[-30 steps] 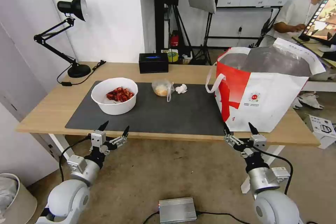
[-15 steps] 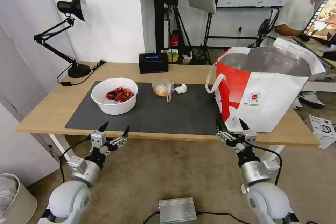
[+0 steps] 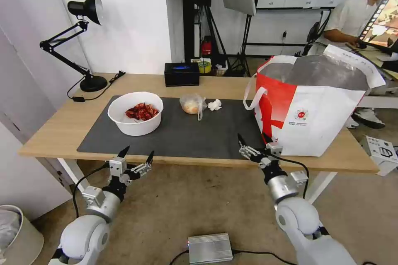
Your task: Pick up the trash from the table and place it into the takeout bag.
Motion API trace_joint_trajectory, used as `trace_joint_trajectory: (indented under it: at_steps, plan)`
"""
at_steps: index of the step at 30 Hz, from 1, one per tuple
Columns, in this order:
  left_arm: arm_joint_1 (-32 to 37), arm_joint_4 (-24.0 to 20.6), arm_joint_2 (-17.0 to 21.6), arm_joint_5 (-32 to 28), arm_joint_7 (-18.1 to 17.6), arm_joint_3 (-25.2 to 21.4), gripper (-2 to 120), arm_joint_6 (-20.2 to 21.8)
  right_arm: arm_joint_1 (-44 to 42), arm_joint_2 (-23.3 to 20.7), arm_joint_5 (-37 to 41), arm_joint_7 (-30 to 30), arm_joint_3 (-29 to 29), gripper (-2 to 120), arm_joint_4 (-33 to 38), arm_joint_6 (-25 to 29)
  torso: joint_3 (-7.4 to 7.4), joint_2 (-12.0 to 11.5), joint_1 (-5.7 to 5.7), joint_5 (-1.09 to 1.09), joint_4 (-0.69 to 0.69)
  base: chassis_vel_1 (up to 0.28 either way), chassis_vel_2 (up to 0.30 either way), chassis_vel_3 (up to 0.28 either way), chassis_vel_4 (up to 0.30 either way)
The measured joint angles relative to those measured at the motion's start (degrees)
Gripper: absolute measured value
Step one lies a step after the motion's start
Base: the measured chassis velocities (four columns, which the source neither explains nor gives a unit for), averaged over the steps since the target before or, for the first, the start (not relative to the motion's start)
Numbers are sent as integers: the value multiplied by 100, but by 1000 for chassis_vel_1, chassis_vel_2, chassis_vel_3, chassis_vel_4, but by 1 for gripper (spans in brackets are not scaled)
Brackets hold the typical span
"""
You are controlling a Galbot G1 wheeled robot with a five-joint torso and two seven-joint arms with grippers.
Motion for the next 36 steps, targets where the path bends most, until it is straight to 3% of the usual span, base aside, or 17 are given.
trace_joint_trajectory:
  at_steps: [10, 26, 36]
  plan:
    - [73, 78, -24, 10, 23, -30, 100, -85, 1393, 29, 144, 219, -570, 100, -1031, -66, 0, -1, 0, 0, 1, 0, 0, 0, 0]
    - [-37, 154, -8, 5, 34, -80, 100, -88, 3096, 658, 87, 453, -1057, 100, -2781, -40, 0, -1, 1, 0, 1, 0, 0, 0, 0]
    - [-44, 162, -28, 5, 36, -77, 100, -88, 3464, 821, 59, 517, -1109, 100, -3264, -41, 0, -1, 1, 0, 0, 0, 0, 0, 0]
